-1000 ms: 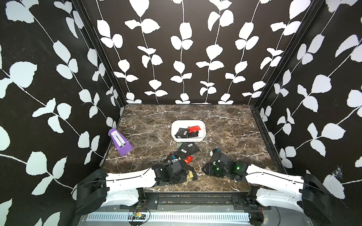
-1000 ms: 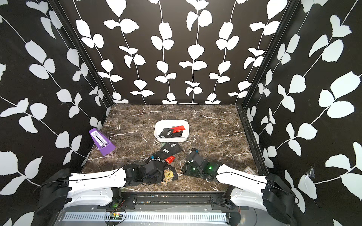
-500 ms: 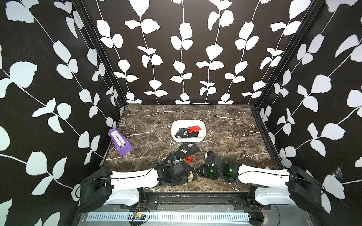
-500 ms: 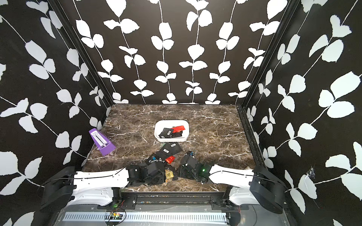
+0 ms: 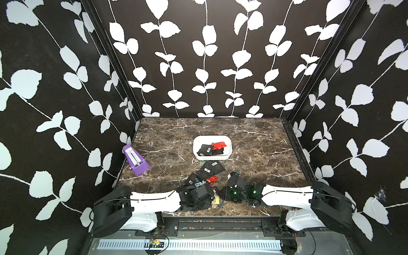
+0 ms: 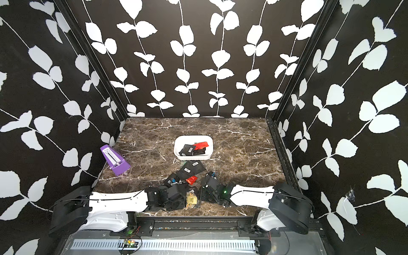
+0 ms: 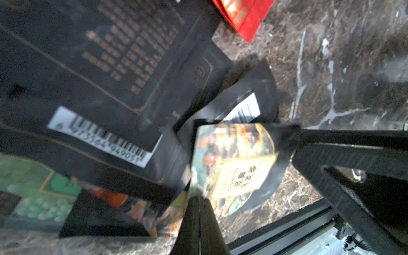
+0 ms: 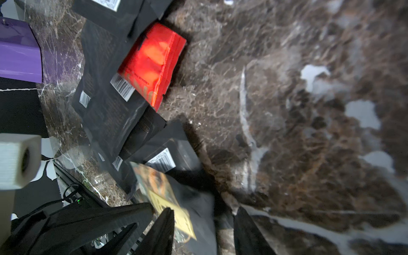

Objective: Put the tea bags into the storage box
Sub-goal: Pick up the tea bag from the center of the board.

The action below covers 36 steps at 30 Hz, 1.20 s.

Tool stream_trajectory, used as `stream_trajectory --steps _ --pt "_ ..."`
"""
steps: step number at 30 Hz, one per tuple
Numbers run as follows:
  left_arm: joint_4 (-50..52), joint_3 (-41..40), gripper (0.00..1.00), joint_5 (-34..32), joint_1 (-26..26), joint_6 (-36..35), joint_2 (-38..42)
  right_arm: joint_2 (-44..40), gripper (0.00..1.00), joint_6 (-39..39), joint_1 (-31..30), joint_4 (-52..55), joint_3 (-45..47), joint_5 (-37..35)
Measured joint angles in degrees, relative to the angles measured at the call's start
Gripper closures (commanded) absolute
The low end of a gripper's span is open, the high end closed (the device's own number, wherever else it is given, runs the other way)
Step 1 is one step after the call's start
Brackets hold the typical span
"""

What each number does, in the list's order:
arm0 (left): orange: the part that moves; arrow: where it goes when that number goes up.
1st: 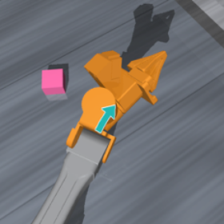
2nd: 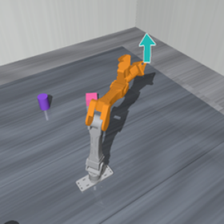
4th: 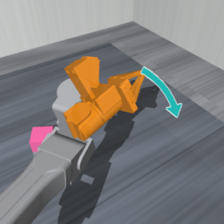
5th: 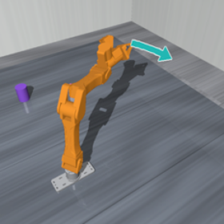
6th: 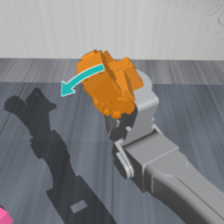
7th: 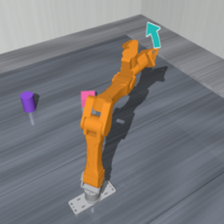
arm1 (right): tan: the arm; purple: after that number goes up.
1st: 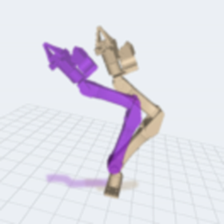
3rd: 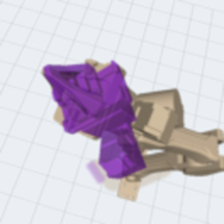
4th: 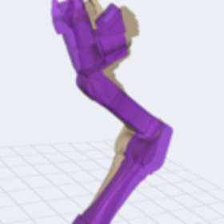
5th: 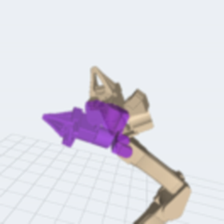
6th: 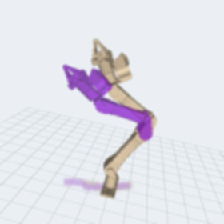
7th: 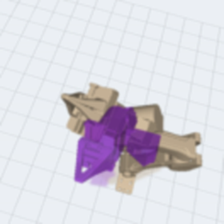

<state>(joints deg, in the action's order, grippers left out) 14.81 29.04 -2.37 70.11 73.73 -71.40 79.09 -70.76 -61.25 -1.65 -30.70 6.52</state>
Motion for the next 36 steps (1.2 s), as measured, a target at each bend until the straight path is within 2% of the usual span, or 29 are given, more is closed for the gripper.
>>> stream_trajectory --steps 7,25,31,36 --pt "-0.2 0.0 0.93 0.0 0.0 0.0 -0.6 1.4 0.59 -0.2 -0.2 -1.5 0.0 0.6" --pt "-1.0 0.0 0.93 0.1 0.3 0.2 -1.3 1.9 1.0 -0.5 -1.0 -1.9 0.0 0.8" --pt "-0.9 0.0 0.9 0.0 0.3 -0.3 -0.8 1.8 1.0 0.7 -1.0 0.7 -1.2 0.7" --pt "1.0 0.1 0.79 -2.4 0.3 -0.6 4.5 -1.9 1.0 3.3 -1.0 7.3 -4.1 -0.9"
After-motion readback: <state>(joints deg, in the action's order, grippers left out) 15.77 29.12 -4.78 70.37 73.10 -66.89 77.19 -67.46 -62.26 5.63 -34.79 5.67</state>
